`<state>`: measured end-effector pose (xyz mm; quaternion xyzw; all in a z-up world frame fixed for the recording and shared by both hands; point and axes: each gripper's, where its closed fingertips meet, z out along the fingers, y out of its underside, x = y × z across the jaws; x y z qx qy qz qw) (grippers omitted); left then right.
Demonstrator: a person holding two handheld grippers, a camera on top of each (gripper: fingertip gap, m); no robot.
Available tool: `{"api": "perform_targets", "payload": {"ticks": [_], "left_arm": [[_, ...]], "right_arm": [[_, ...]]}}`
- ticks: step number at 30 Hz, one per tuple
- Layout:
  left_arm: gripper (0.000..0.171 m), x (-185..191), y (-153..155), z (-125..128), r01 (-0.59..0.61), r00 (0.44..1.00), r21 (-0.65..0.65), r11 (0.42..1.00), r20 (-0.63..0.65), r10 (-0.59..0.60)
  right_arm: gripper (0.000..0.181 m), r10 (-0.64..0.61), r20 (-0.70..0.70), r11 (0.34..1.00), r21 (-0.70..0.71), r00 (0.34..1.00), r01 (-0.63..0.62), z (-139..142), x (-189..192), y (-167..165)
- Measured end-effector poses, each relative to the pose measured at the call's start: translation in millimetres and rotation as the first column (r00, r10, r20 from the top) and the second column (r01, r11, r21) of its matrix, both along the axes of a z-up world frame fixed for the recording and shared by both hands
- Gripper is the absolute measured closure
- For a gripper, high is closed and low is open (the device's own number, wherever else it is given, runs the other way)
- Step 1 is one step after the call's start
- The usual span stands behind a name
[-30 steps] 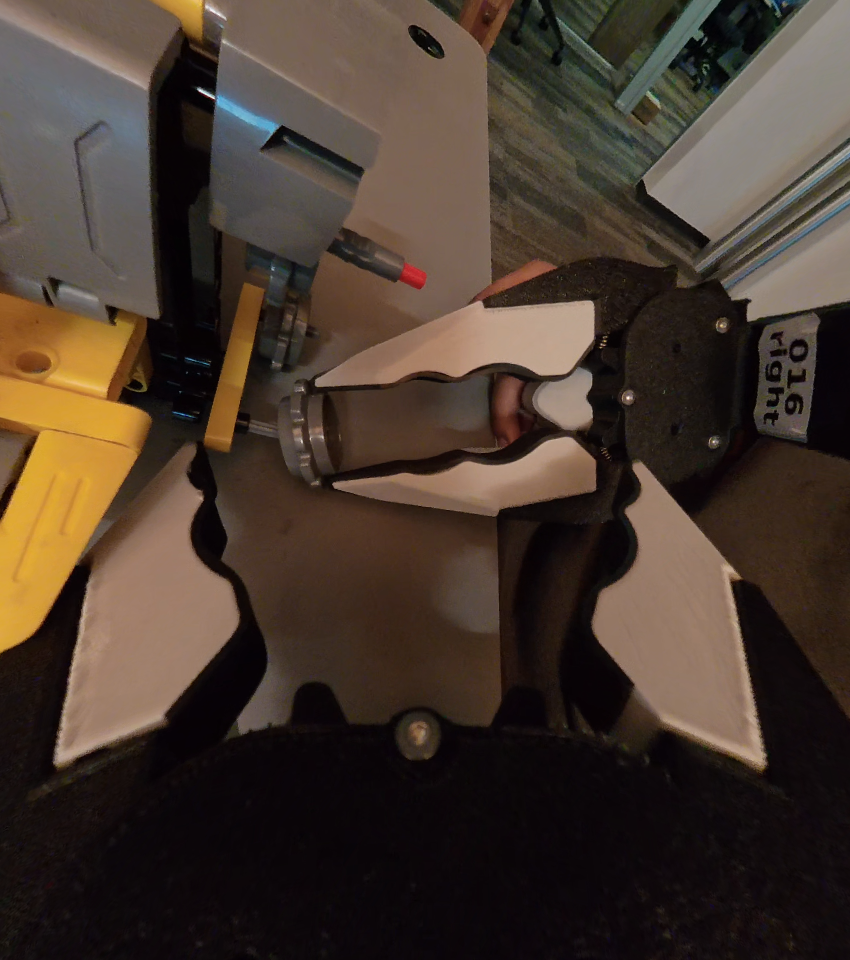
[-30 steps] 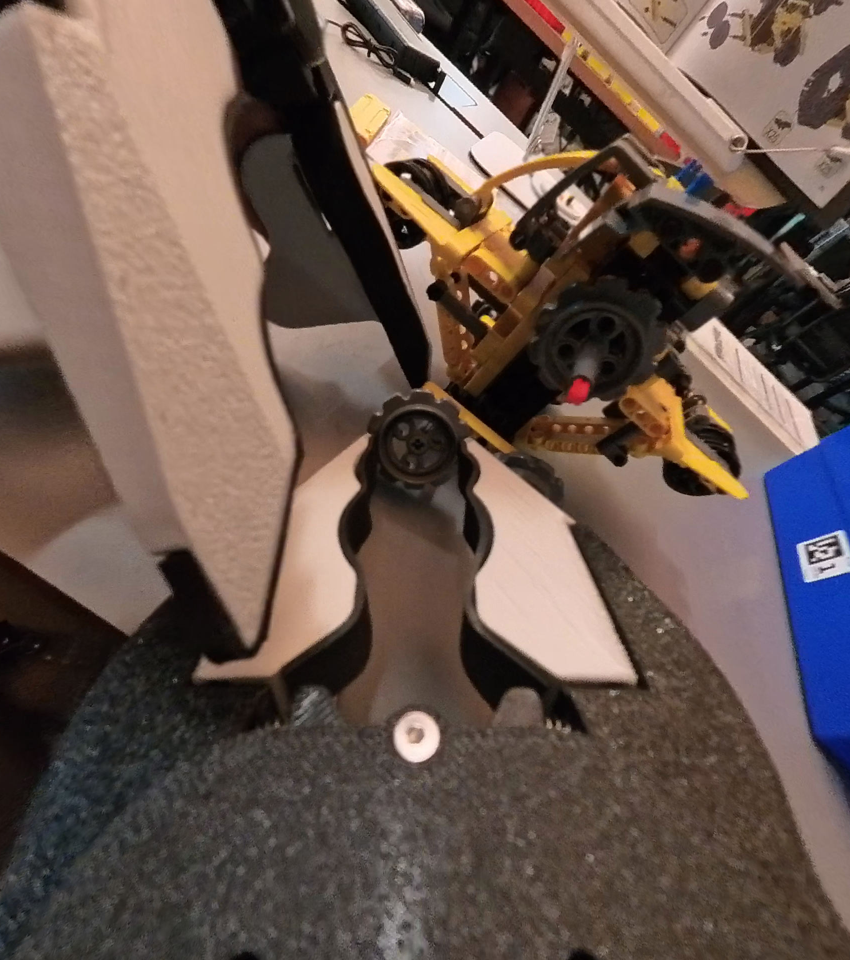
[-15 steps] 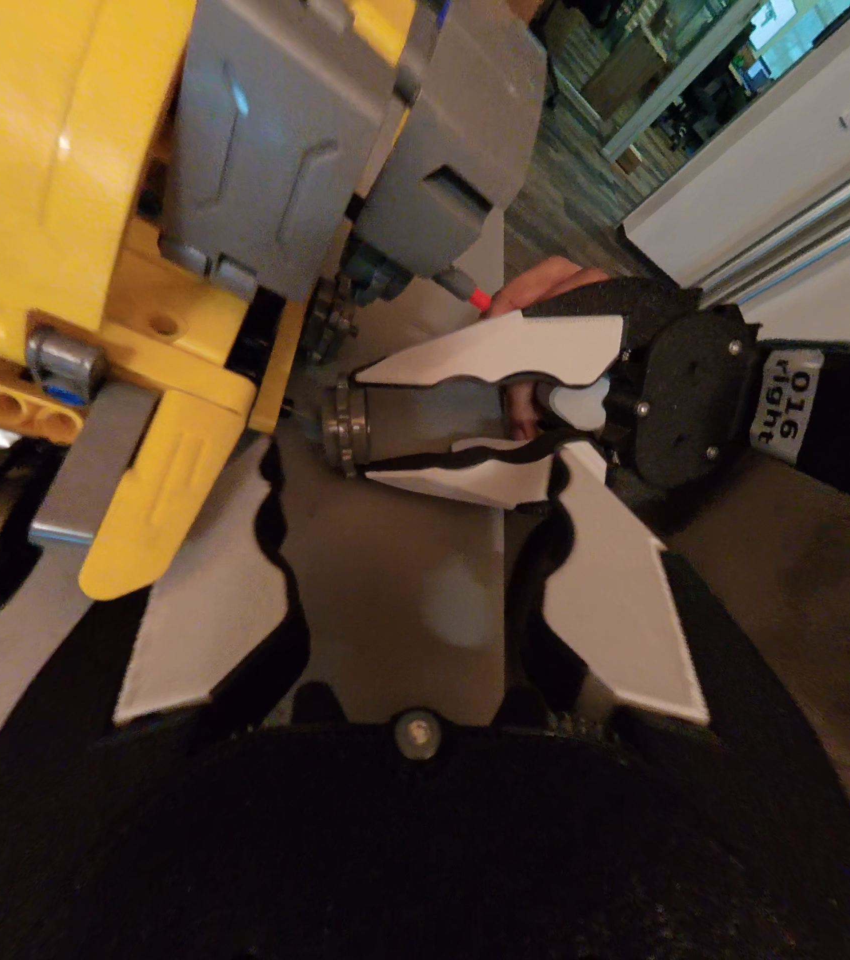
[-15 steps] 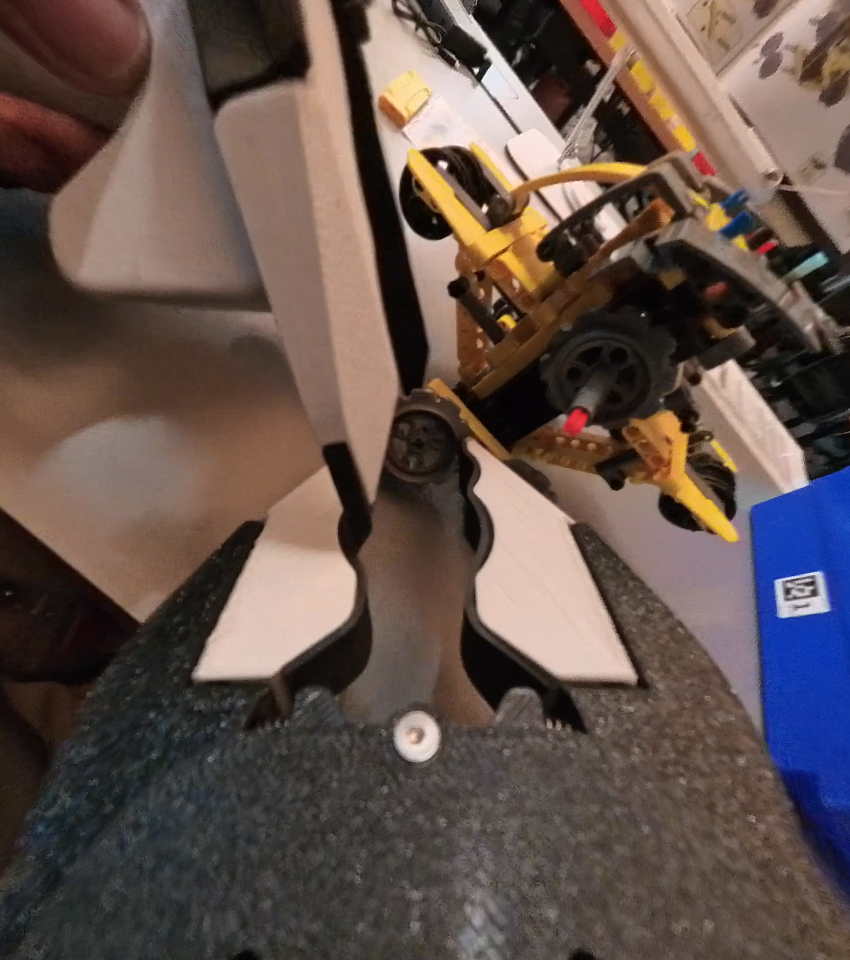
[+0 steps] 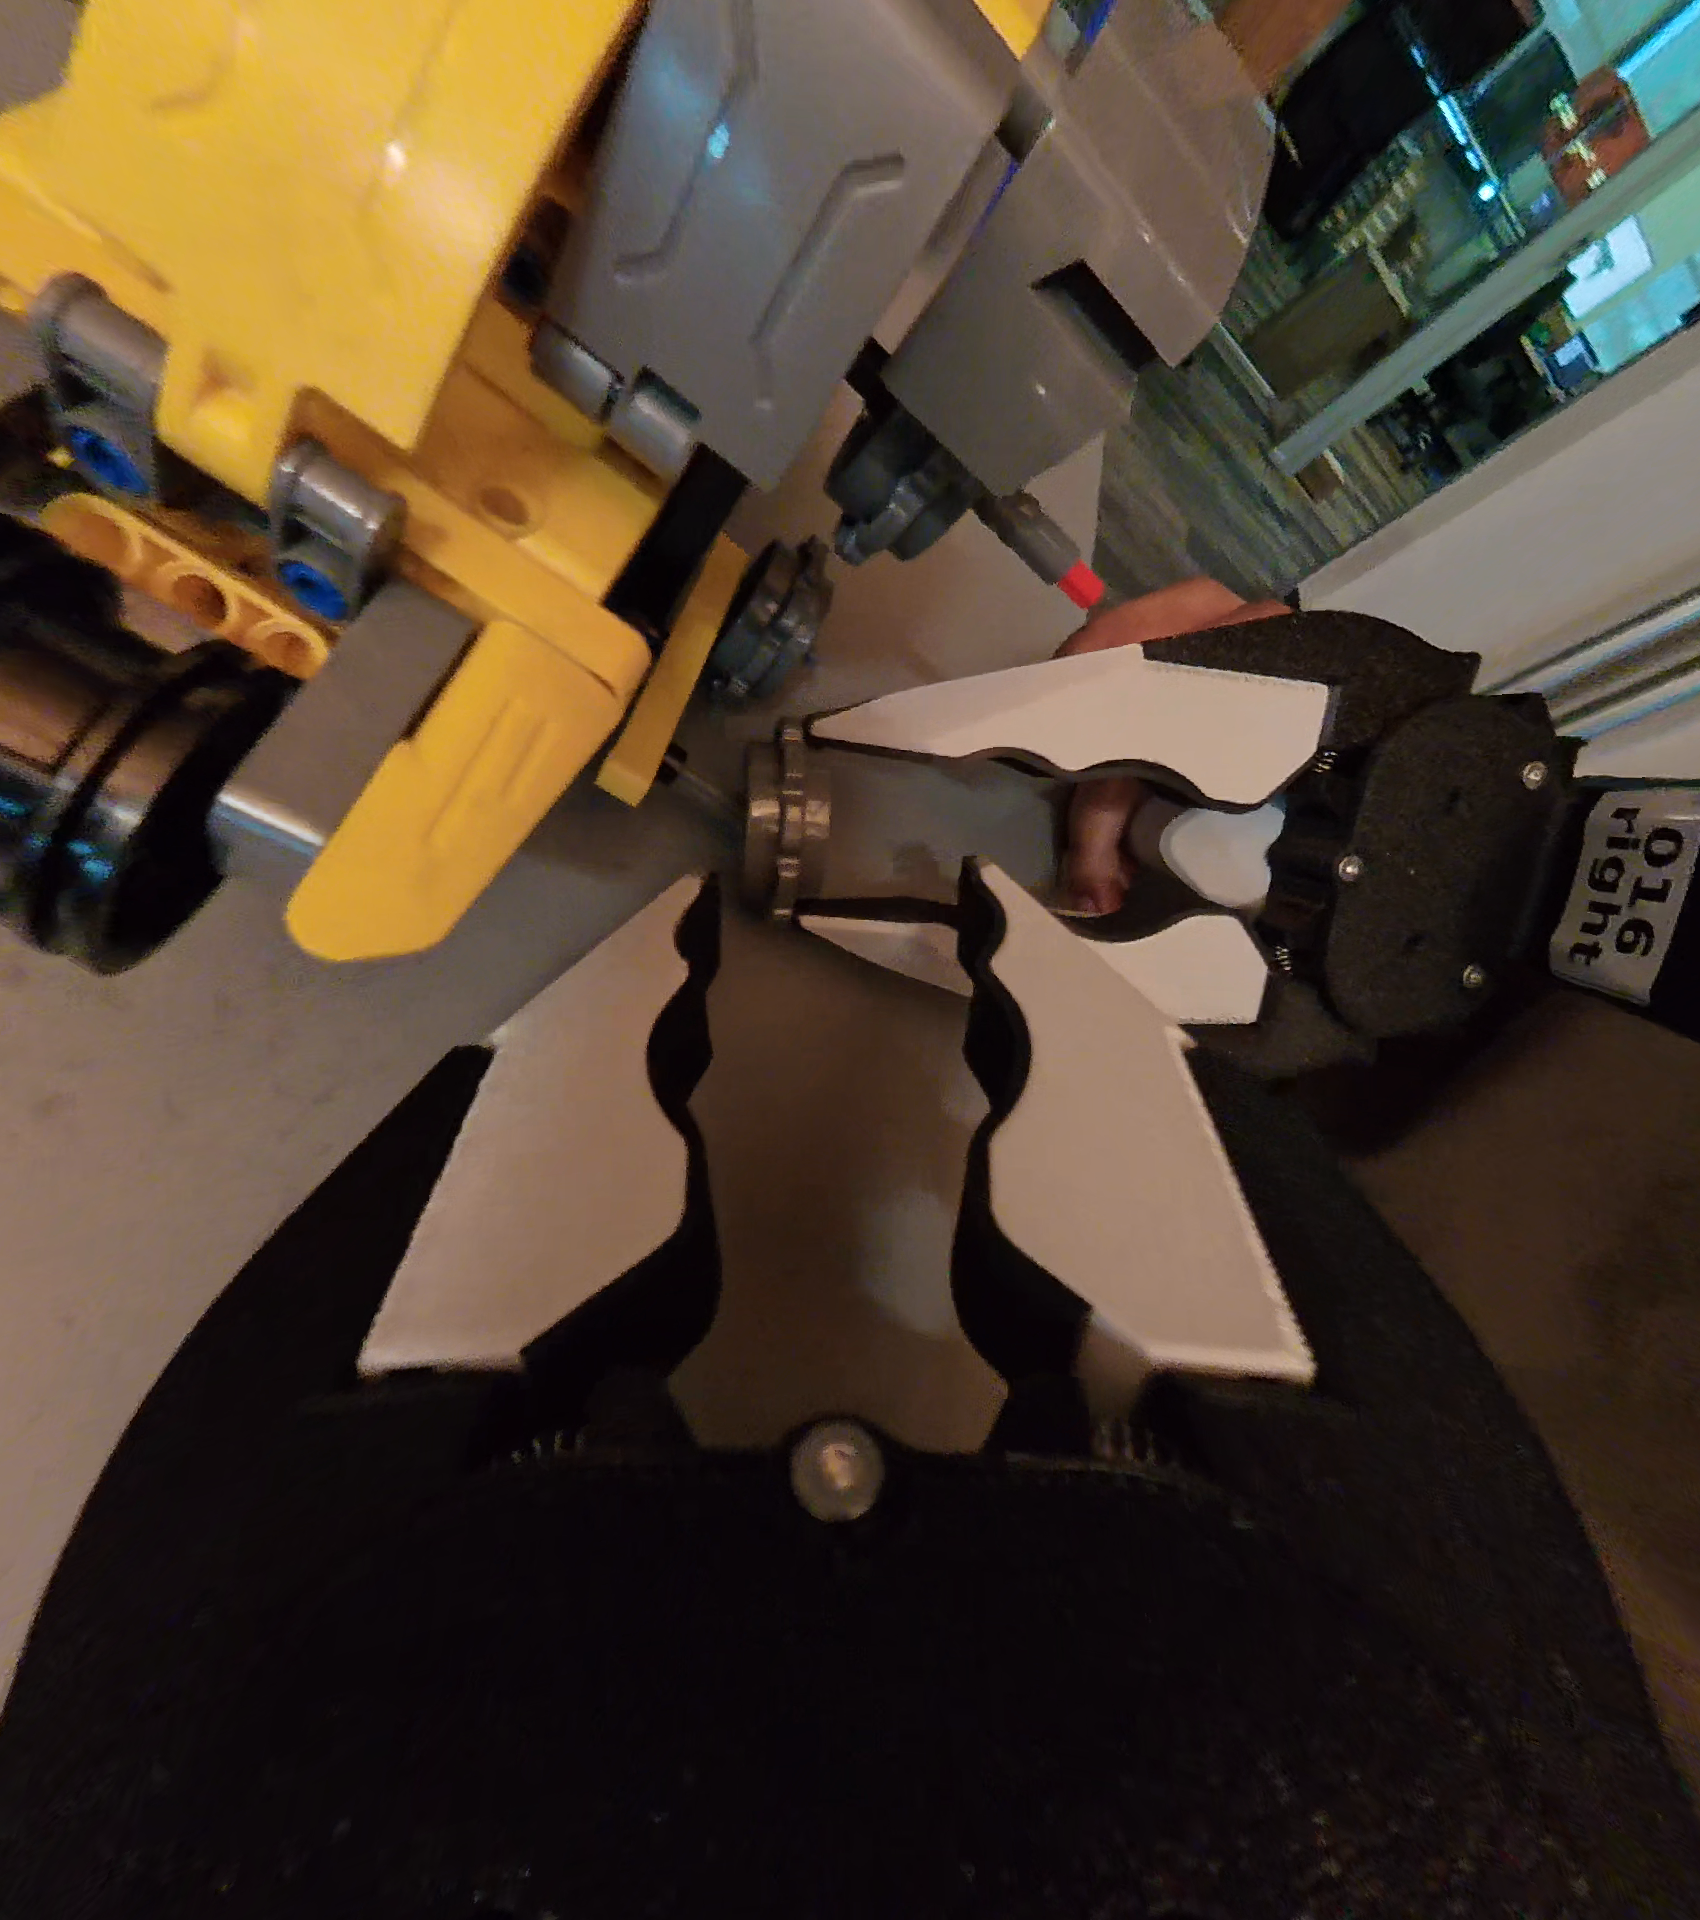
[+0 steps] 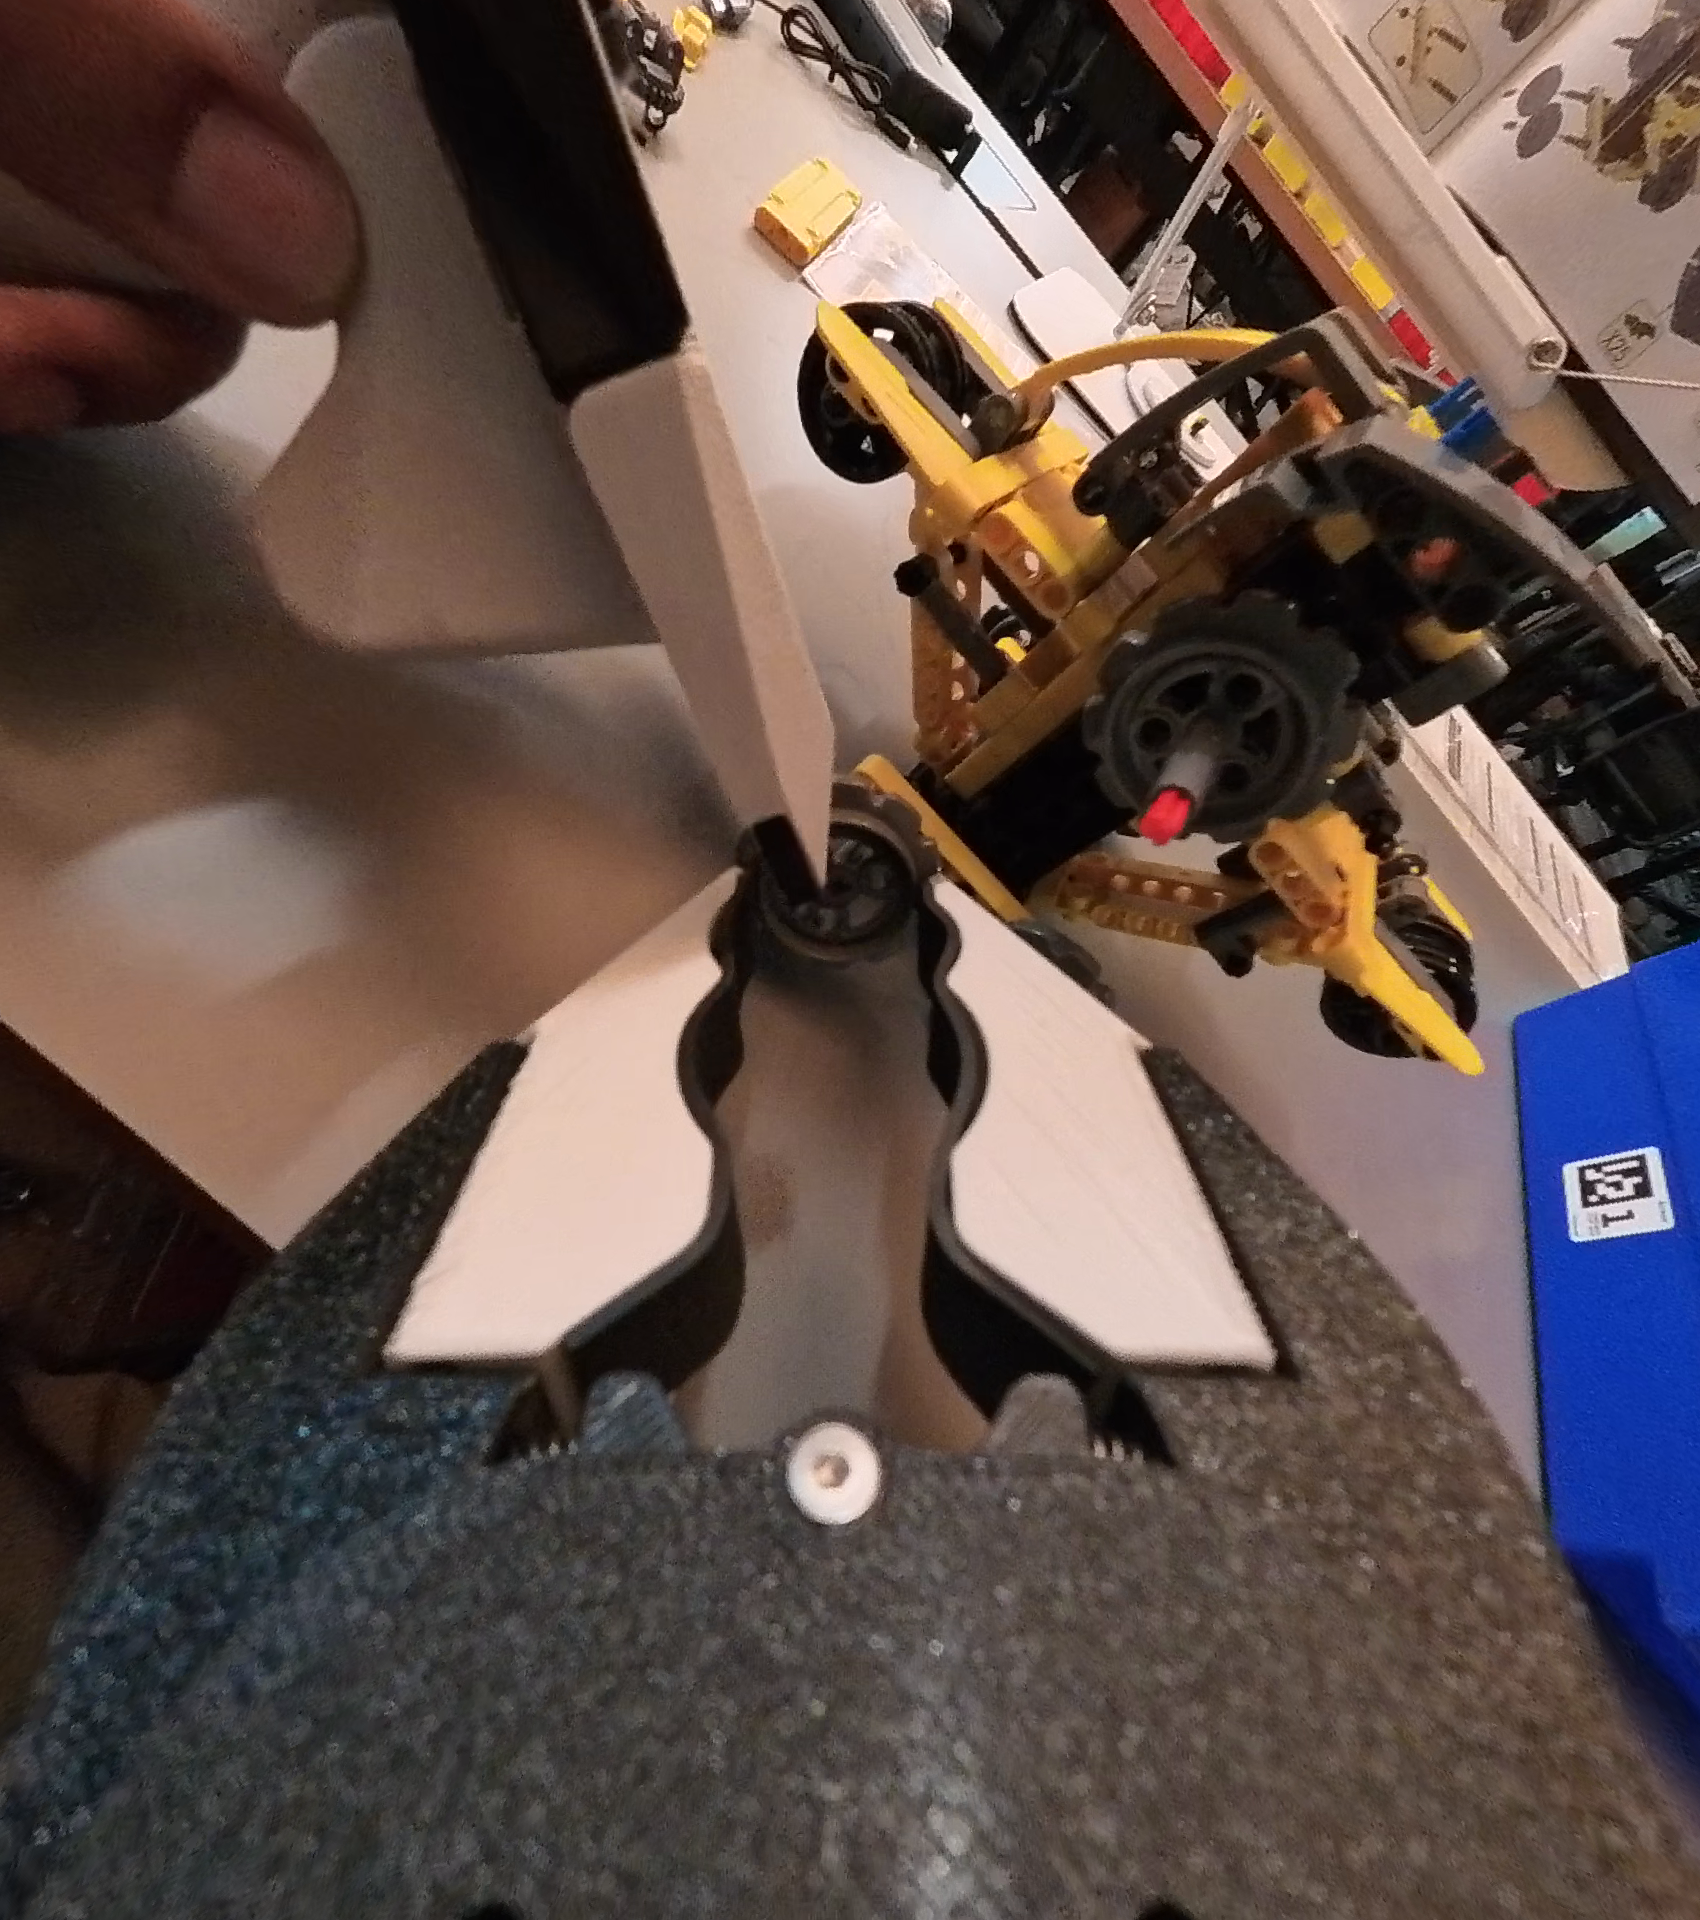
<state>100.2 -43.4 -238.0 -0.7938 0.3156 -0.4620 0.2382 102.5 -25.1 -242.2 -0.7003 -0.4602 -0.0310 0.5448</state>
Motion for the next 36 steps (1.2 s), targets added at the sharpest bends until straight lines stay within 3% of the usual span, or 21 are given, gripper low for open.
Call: {"api": "perform_targets", "payload": {"ticks": [9,18,27,31,36], "left_arm": [[0.157,-0.8,9.4,-12.7,-0.025,0.984,0.18,0.983,-0.171,0.057],[0.159,-4.2,14.0,-16.6,0.007,0.95,0.355,0.935,-0.294,0.105],[0.16,-3.2,16.8,-16.7,0.07,0.912,0.523,0.849,-0.379,0.159],[0.159,-3.4,17.8,-17.6,0.103,0.885,0.594,0.798,-0.421,0.2],[0.158,-2.7,18.1,-18.1,0.07,0.903,0.568,0.82,-0.385,0.189]], "right_arm": [[0.15,0.016,-0.032,0.999,-0.029,0.999,-0.017,-0.4,-0.2,-0.3],[0.14,0.039,-0.198,0.974,-0.211,0.979,-0.082,-1.8,4.7,-9.3],[0.168,0.01,-0.148,0.969,-0.245,0.989,-0.046,-10.5,15.1,2.8],[0.169,0.017,-0.158,0.959,-0.278,0.987,-0.061,-10.9,15.5,4.5],[0.171,0.021,-0.199,0.944,-0.319,0.98,-0.085,-7.7,15.4,7.2]]}}
